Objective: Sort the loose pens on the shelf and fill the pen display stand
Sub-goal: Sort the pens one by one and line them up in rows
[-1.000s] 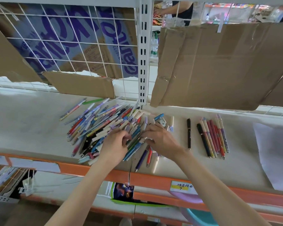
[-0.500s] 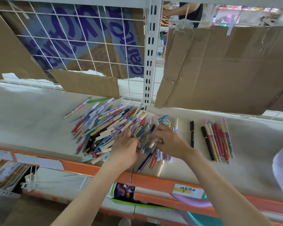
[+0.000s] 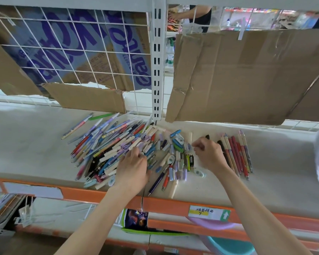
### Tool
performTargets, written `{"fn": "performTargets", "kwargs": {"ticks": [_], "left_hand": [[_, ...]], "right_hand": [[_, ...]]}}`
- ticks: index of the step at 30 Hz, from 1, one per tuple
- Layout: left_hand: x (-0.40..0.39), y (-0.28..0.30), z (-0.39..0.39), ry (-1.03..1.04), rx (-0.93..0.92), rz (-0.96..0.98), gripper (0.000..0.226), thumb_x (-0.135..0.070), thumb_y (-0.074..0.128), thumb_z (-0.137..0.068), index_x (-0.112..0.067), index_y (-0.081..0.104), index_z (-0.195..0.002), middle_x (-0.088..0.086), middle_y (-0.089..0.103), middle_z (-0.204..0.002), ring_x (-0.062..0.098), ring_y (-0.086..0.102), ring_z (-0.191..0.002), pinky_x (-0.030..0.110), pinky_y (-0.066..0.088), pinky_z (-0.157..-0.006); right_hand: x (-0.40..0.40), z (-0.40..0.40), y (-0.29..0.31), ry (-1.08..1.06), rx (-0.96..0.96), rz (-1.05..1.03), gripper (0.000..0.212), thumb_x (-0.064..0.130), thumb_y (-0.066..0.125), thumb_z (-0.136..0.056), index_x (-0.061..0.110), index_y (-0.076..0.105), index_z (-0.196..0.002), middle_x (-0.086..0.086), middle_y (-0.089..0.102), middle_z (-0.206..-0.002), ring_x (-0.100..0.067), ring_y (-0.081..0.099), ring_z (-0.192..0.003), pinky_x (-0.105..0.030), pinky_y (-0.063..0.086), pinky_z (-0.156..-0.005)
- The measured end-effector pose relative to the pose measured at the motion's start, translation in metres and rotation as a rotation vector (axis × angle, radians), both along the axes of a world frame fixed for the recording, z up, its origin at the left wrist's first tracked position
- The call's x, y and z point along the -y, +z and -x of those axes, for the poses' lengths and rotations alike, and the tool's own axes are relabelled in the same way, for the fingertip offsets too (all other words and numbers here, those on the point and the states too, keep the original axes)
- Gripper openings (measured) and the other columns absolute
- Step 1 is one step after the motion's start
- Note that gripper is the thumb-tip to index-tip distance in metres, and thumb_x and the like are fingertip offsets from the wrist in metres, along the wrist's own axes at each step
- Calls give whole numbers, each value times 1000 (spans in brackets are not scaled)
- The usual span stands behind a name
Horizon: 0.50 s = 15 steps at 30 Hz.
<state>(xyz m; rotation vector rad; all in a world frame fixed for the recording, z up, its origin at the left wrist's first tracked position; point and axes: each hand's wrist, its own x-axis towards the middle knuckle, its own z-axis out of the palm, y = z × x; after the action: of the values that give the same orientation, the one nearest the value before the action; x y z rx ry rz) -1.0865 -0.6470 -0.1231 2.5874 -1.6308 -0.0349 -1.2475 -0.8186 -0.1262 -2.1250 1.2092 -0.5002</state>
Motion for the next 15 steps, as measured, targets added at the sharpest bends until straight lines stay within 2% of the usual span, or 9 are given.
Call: {"fn": "performTargets", "kwargs": {"ticks": [3,6,10,13,15], "left_hand": [[-1,1,1,3,-17,7,33,-44,59,-86,-18,62,-107,-1,45,-124,16,48,-112,32,38,-96],[1,1,2,29,-40,-47,34,-47,58,-86,-17,63,-102,0,44,-122,16,47,-112,33,36,-100],[4,1,3,37,-58,-91,33,-45,56,-89,-14,60,-100,4,39,-120,18,48,-106,35,36,-98],[4,1,4,36,-55,-73,30,-42,52,-92,-14,57,-101,5,37,-119,17,50,-96,33,36,-94],[3,0,5,48,-49,-46,31,-40,49,-93,-12,56,-104,6,38,-118,17,50,-95,32,35,-94]], "right_hand": [[-1,0,-1,2,-6,23,16,4,52,-91,7,66,-97,-2,63,-92,-11,54,-80,-9,36,-63],[-3,-4,1,56,-12,60,17,7,52,-92,12,67,-99,-3,58,-94,-10,51,-77,-6,36,-61],[-6,-22,6,140,-18,117,19,12,54,-93,12,69,-104,-4,51,-98,-16,52,-83,-21,39,-74],[-5,-37,7,123,-171,137,20,15,52,-93,4,69,-95,-8,50,-101,-24,56,-86,-34,48,-73],[-3,-46,10,124,-329,150,22,20,52,-94,3,66,-95,-8,50,-104,-25,56,-89,-36,51,-73]]}}
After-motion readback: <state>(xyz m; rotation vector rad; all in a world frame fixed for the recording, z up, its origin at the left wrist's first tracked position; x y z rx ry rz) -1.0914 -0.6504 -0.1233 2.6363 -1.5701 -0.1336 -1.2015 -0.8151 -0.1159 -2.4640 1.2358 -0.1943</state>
